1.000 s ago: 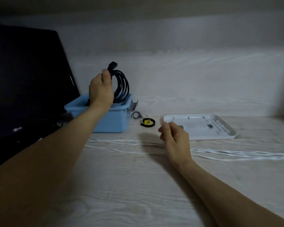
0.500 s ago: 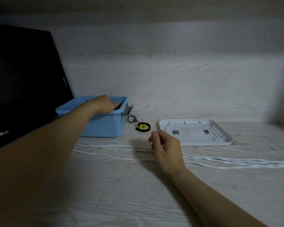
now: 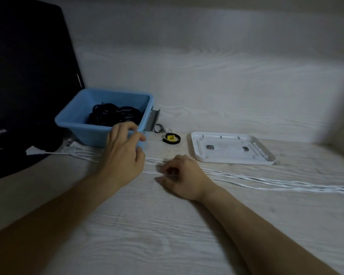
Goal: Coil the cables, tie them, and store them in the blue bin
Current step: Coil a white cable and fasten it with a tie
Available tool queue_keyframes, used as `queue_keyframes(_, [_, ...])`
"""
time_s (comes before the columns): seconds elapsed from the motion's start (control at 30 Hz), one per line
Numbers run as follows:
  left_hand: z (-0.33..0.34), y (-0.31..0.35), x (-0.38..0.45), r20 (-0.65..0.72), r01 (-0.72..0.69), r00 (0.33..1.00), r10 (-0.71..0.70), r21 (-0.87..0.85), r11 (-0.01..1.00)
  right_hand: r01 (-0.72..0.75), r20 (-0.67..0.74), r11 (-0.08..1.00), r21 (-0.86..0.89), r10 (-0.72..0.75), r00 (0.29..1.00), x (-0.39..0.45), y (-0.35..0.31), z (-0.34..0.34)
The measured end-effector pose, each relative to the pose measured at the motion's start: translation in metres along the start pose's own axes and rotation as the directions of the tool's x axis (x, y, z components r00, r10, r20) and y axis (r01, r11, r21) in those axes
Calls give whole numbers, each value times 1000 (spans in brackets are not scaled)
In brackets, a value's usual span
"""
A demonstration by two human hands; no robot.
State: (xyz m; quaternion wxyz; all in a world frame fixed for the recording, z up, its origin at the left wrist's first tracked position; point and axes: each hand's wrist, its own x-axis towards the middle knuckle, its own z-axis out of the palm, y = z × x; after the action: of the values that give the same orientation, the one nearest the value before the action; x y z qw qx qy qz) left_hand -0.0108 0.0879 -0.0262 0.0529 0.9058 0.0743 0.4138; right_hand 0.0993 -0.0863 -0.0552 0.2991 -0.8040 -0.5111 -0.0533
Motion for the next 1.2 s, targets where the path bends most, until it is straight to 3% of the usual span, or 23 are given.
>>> queue_keyframes(0.2, [17, -18, 8, 115, -15, 993, 12, 28, 999, 2, -10, 1000, -11, -2, 1000, 2, 3, 1])
queue_keyframes(0.4, [14, -2, 3, 7, -50, 999, 50, -64, 997, 2, -31, 999, -49, -3, 1000, 5, 4, 3])
queue_keyframes(0.47, [13, 6, -4, 123, -93, 986, 113, -154, 984, -17, -50, 999, -30, 15, 999, 6, 3, 2])
queue_keyframes(0.57, [16, 12, -15, 418, -90, 893, 169, -203, 975, -7, -58, 1000, -8, 7, 998, 4, -2, 0])
queue_keyframes(0.7, [15, 18, -20, 512, 12, 856, 71, -157, 988, 42, 23, 998, -49, -41, 999, 0, -14, -3])
queue_keyframes(0.8, [10, 32, -21, 535, 40, 845, -20, -25, 999, 77, 109, 989, -129, -63, 992, -4, -22, -8])
queue_keyframes(0.97, [0, 38, -32, 483, 26, 863, -145, 245, 969, 94, 67, 968, -233, -81, 994, -22, -33, -4])
queue_keyframes(1.1, [-27, 27, -44, 527, -32, 844, -95, 228, 973, 44, 130, 927, -372, 5, 991, -46, -39, -17])
queue_keyframes(1.2, [-50, 10, -53, 533, -107, 845, -57, 271, 957, -105, 39, 919, -380, 130, 991, -78, -29, -38])
